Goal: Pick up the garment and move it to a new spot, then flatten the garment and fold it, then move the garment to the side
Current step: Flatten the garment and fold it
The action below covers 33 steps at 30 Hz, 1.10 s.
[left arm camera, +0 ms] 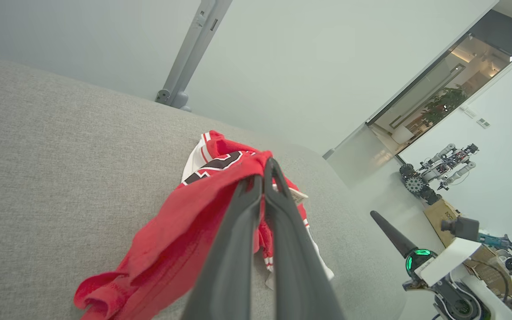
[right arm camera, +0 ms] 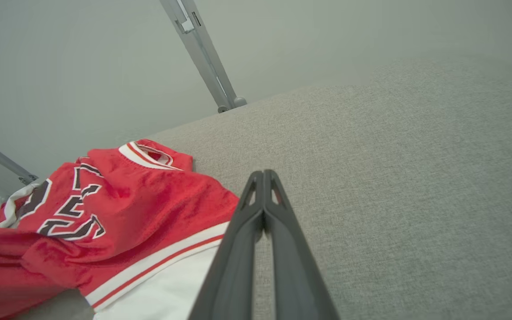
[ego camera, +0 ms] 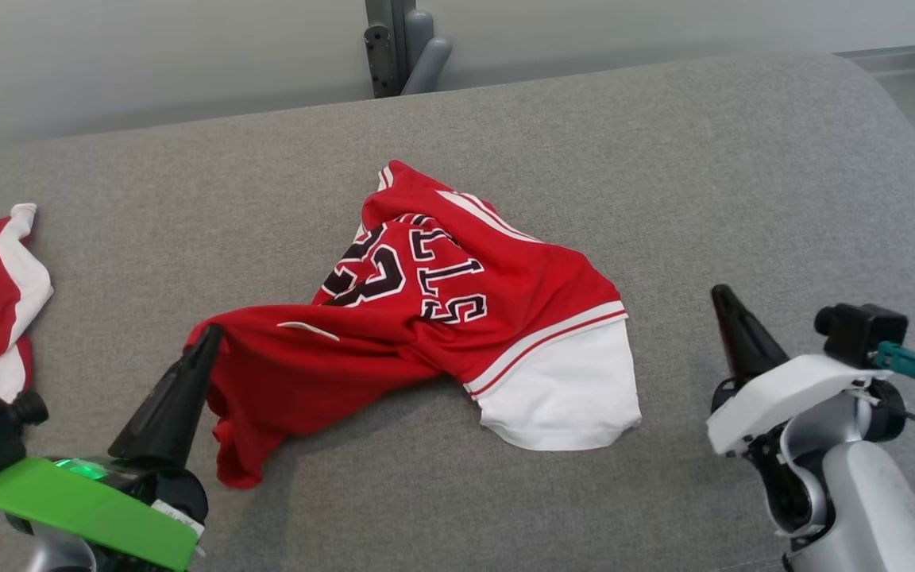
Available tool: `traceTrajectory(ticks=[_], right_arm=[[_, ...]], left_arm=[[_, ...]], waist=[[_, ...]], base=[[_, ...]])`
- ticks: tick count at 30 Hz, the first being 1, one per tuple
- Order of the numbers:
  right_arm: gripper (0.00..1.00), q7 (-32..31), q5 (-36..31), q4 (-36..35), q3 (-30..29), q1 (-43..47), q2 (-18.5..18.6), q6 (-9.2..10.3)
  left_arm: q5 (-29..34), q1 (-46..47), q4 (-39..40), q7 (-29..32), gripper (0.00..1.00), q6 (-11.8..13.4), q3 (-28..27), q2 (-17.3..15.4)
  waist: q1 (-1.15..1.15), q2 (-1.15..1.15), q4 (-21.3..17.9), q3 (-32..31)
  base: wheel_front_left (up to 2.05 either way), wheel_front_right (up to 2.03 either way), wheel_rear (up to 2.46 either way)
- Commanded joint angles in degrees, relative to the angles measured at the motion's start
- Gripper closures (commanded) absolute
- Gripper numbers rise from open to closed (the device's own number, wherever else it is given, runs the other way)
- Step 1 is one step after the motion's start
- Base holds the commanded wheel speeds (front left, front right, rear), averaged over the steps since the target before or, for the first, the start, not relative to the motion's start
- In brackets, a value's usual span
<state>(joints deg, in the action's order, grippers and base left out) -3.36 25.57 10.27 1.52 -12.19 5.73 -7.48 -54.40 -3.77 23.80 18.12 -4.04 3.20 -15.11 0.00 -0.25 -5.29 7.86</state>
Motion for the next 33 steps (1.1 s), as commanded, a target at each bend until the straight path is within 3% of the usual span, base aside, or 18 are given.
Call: traceTrajectory(ticks=[1, 4, 6, 7, 8, 12, 13, 14, 15, 18, 24, 33], right_arm=[[1.0, -0.3, -1.8, -0.5, 1.0, 1.2, -0.7, -0.02], [1.0, 0.6, -4.9, 0.0, 2.0, 2.1, -1.2, -0.02], [0.61, 1.4, -6.8, 0.9, 2.9, 2.6, -1.9, -0.02], [0.21, 2.0, -7.5, 1.1, 3.3, 2.4, -2.0, -0.02], [0.0, 2.7, -7.9, 1.3, 3.6, 2.2, -2.2, -0.02], [0.0, 7.1, -11.3, 1.9, 4.7, 1.5, -2.4, -0.02], [0.0, 8.3, -11.9, 2.2, 4.7, 1.4, -2.4, -0.02], [0.0, 9.5, -12.6, 2.4, 4.7, 1.4, -2.5, -0.02], [0.0, 10.5, -13.3, 2.8, 4.6, 1.4, -2.5, -0.02], [0.0, 13.5, -14.5, 4.3, 3.3, 2.3, -2.6, -0.01], [0.0, 17.6, -20.7, 5.2, -0.6, 4.8, -2.7, 0.0], [0.0, 18.5, -27.0, -4.4, -7.8, 11.0, -2.7, 0.0]], left_arm=[[-0.8, 0.4, 1.1, 0.4, 1.0, 0.5, -0.8, -0.5], [-0.7, 0.2, 2.6, 1.3, 1.0, 0.9, -0.9, -1.3], [-0.8, -0.2, 3.1, 1.7, 1.0, 1.0, -0.7, -1.6], [-0.5, -0.4, 3.1, 1.7, 1.0, 1.1, -0.8, -1.8], [-0.1, -0.6, 3.1, 1.6, 1.0, 1.2, -1.0, -1.9], [3.0, -1.6, 2.3, 0.7, 1.0, 1.6, -1.3, -2.8], [3.9, -2.0, 1.6, 0.3, 0.67, 2.0, -1.2, -2.8], [4.7, -2.3, 0.8, -0.2, 0.06, 2.1, -1.1, -2.7], [6.0, -2.9, -0.2, -0.7, 0.0, 2.3, -0.8, -2.8], [10.2, -4.5, -4.1, -3.4, 0.0, 2.1, 0.5, -2.7], [13.4, -8.6, -12.6, -10.2, 0.0, 1.8, 2.2, 0.7], [17.3, -12.6, -18.1, -21.1, 0.0, 3.7, 1.0, 4.5]], waist=[[0.0, 0.25, -0.7, 0.9], [0.0, 0.25, -1.1, 1.6], [0.0, 0.25, -1.2, 2.0], [0.0, 0.25, -1.3, 2.2], [0.0, 0.25, -1.3, 2.5], [0.0, 0.25, -1.5, 3.2], [0.0, 0.25, -1.5, 3.3], [0.0, 0.25, -1.5, 3.4], [0.0, 0.25, -1.5, 3.4], [0.0, 0.25, -1.3, 2.7], [0.0, 0.25, -0.3, -0.5], [0.0, 0.25, 1.7, -4.7]], base=[[0.0, 0.0, 0.0], [0.0, 0.0, 0.0], [0.0, 0.0, 0.0], [0.0, 0.0, 0.0], [0.0, 0.0, 0.0], [0.0, 0.0, 0.0], [0.0, 0.0, 0.0], [0.0, 0.0, 0.0], [0.0, 0.0, 0.0], [0.0, 0.0, 0.0], [0.0, 0.0, 0.0], [0.0, 0.0, 0.0]])
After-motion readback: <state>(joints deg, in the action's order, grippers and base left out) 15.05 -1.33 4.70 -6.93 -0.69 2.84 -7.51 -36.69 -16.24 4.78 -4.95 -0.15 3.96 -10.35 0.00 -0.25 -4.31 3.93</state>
